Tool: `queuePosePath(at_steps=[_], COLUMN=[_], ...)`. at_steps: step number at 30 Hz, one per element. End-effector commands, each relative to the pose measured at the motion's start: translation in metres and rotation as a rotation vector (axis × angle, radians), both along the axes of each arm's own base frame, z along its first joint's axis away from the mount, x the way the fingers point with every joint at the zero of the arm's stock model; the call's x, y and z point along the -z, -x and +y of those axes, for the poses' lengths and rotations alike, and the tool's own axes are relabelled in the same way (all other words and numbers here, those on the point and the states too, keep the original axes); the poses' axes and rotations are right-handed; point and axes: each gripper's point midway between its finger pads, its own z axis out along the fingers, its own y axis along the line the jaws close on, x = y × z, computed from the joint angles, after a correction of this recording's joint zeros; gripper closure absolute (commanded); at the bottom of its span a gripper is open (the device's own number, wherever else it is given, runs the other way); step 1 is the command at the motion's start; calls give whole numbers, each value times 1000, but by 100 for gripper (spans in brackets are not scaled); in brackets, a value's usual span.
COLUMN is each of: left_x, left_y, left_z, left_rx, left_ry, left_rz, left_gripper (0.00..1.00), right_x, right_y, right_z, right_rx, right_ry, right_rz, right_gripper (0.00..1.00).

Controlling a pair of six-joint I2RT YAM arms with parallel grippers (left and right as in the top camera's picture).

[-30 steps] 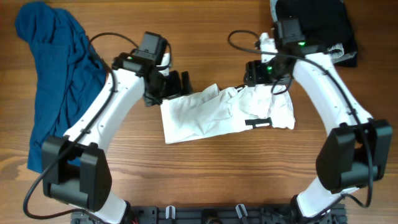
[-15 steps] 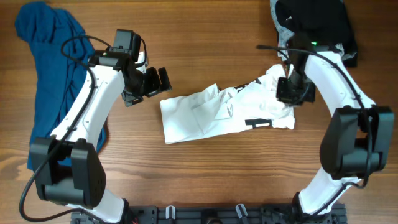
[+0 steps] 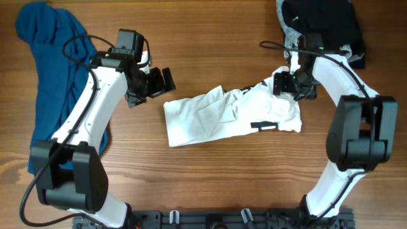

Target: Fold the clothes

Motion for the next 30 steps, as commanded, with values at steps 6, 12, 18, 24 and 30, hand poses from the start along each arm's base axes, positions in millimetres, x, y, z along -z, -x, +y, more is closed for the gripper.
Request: queuePosePath(at_steps=[6,12,18,24,30], left_x=[-1,1,5,5,5], left_y=[-4,-5,-10,-11,-5], left_z=[2,12,59,143,176], left_rx=[8,15,-76,-248,-338], left_ry=[-11,-71,-212,-251,-252], left_rz=[-12,-25,-27,-11,2], left_gripper=[0,0,0,0,0], right_x=[32,-13,-112,-142,-135], right_y=[15,1,-3,9,38], right_z=[-15,-20,20,143,283], right_rx=[57,112,-36,-288,-527], right_ry=[-19,-99,-168,-222,-311], right_rz=[103,41,-116,-212,-287], right_gripper=[67,96,96,96,95])
